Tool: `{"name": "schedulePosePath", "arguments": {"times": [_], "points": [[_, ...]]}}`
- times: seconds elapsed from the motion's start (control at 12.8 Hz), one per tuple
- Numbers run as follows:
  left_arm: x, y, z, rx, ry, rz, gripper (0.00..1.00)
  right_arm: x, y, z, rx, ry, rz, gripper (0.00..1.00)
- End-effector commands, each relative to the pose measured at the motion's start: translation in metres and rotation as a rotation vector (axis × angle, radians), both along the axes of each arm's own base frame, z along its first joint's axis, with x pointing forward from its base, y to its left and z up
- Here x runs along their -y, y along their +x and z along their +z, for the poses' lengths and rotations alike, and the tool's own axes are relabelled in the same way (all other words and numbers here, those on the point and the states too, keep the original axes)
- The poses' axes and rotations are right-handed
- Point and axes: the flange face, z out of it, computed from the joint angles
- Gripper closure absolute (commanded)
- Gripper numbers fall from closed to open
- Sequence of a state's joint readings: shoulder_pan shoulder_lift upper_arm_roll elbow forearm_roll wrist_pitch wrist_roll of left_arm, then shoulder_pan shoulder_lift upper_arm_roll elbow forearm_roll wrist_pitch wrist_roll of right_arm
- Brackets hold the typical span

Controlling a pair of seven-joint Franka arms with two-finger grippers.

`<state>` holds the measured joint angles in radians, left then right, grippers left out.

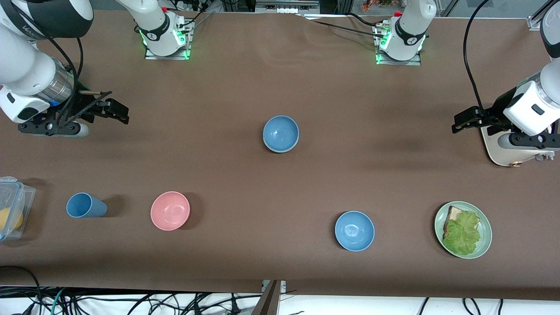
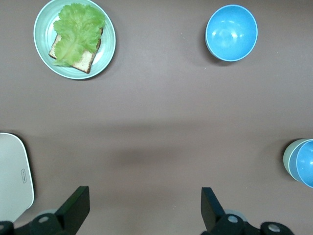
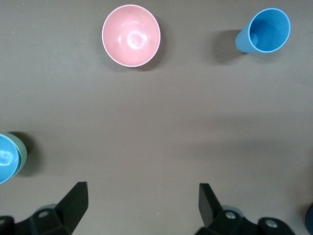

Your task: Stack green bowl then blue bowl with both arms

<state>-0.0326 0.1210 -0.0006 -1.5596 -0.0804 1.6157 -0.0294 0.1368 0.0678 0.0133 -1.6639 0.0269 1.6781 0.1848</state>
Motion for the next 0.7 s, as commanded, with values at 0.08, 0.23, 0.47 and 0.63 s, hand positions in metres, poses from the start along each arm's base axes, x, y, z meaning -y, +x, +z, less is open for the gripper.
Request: {"name": "schedulePosePath", "arguments": {"times": [0.08, 0.23, 0.47, 0.63], "points": [[0.0, -0.005, 0.001, 0.001, 0.04, -0.029, 0.0, 0.0, 0.001, 0.004, 0.006, 0.002, 0.002, 0.0], [0.0, -0.001, 0.003, 0.007, 0.039, -0.028, 0.0, 0.0, 0.001, 0.004, 0.006, 0.002, 0.002, 0.0], [0.003, 0.005, 0.005, -0.003, 0.031, -0.035, 0.0, 0.001, 0.001, 0.004, 0.006, 0.001, 0.001, 0.0], [0.005, 0.006, 0.003, -0.008, 0.034, -0.035, 0.0, 0.0, 0.001, 0.003, 0.006, 0.001, 0.001, 0.0]]}}
